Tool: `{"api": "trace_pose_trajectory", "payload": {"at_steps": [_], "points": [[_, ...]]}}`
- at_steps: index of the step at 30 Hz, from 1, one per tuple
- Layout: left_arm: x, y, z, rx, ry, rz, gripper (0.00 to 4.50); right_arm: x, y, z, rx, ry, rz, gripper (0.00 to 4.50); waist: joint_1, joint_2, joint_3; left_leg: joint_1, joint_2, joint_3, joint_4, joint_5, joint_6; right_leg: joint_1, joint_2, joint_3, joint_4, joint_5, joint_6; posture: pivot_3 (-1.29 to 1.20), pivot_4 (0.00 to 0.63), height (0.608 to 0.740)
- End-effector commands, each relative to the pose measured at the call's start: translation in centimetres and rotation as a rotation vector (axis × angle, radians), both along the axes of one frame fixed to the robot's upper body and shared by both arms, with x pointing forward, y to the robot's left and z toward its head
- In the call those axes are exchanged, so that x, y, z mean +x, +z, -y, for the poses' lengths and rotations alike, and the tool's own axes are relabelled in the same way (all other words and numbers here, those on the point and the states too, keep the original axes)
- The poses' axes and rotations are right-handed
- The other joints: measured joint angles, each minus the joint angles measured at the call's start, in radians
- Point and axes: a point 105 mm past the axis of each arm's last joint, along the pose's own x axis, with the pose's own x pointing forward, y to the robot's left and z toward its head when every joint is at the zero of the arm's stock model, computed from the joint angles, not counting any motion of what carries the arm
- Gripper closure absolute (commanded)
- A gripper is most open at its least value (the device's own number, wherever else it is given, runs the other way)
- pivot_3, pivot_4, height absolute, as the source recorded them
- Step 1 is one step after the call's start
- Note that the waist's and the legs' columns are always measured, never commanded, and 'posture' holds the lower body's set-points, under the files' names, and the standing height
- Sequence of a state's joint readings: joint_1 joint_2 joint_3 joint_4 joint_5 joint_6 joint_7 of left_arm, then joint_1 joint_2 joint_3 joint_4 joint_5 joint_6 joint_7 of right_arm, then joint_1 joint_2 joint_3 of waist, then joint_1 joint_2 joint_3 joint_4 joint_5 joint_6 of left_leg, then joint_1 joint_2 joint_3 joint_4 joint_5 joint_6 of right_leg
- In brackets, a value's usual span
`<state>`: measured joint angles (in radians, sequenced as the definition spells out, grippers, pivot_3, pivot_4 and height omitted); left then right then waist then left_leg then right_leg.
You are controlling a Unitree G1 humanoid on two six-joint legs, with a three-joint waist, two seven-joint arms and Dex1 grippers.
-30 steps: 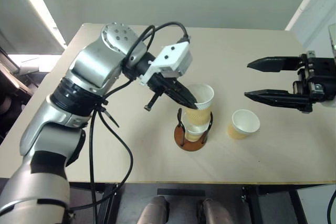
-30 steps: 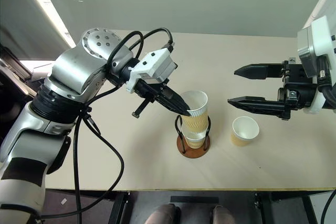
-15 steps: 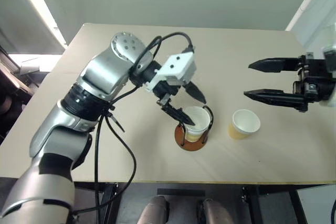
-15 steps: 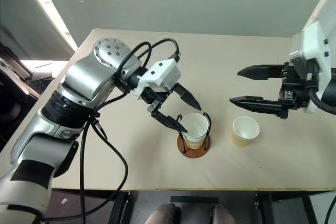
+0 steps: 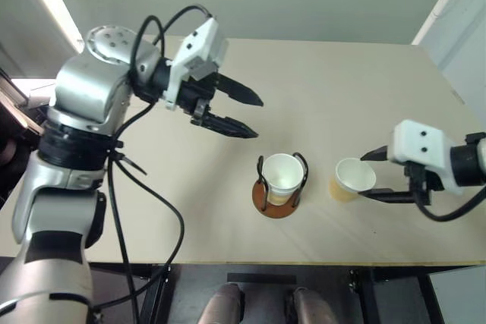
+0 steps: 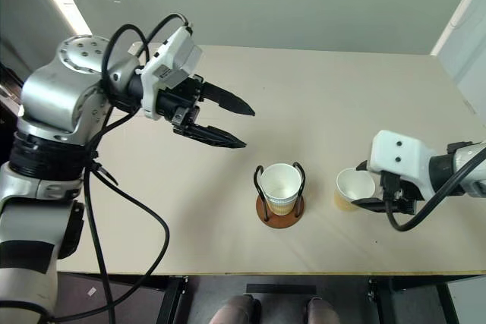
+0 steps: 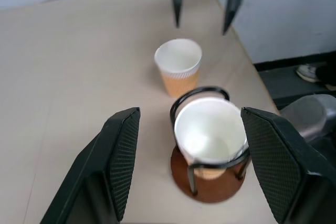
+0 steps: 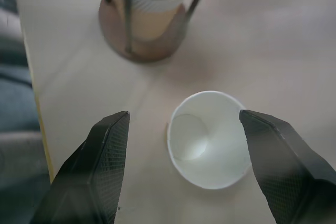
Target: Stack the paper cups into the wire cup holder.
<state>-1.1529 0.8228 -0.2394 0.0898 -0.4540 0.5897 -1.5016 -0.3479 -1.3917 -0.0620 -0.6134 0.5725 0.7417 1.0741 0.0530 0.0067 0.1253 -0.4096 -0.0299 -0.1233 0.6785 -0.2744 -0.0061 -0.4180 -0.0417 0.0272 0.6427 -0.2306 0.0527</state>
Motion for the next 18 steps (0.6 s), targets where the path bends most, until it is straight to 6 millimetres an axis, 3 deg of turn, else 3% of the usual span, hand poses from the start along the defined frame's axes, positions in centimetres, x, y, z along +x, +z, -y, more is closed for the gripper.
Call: {"api": "trace_pose_trajectory", "payload": {"at_steps": [1,7,11,18], "points": [[-0.4,1.2,-0.9,-0.023,0.048,0.063,1.22,0.4,-0.3,-0.7,-0.059,0.059,0.038,1.04,-0.001,0.000,0.000,0.000,0.000,0.000,0.001,0.000,0.000,0.000,0.000,0.000,0.000,0.000,0.000,0.00,0.150,0.740],[-0.5,1.1,-1.5,-0.044,0.102,0.063,1.22,1.5,-2.6,-1.5,-0.092,0.103,0.009,1.04,-0.002,0.000,0.000,0.000,0.000,0.000,0.004,-0.001,0.002,0.001,0.000,0.000,-0.001,0.000,0.001,0.00,0.150,0.740],[-0.7,1.2,-1.8,-0.052,0.125,0.061,1.22,2.5,-4.0,-0.3,-0.151,0.078,-0.016,1.04,-0.001,-0.001,0.000,-0.001,0.000,0.000,0.004,-0.001,0.002,0.000,0.000,0.000,0.000,0.000,0.001,0.00,0.150,0.740],[-0.7,1.1,-1.8,-0.056,0.136,0.057,1.22,3.0,-4.4,-0.1,-0.166,0.080,-0.020,1.04,-0.001,-0.003,-0.001,0.001,-0.001,0.000,0.005,-0.001,0.003,0.003,0.000,0.000,-0.001,0.000,0.001,0.00,0.150,0.740]]}}
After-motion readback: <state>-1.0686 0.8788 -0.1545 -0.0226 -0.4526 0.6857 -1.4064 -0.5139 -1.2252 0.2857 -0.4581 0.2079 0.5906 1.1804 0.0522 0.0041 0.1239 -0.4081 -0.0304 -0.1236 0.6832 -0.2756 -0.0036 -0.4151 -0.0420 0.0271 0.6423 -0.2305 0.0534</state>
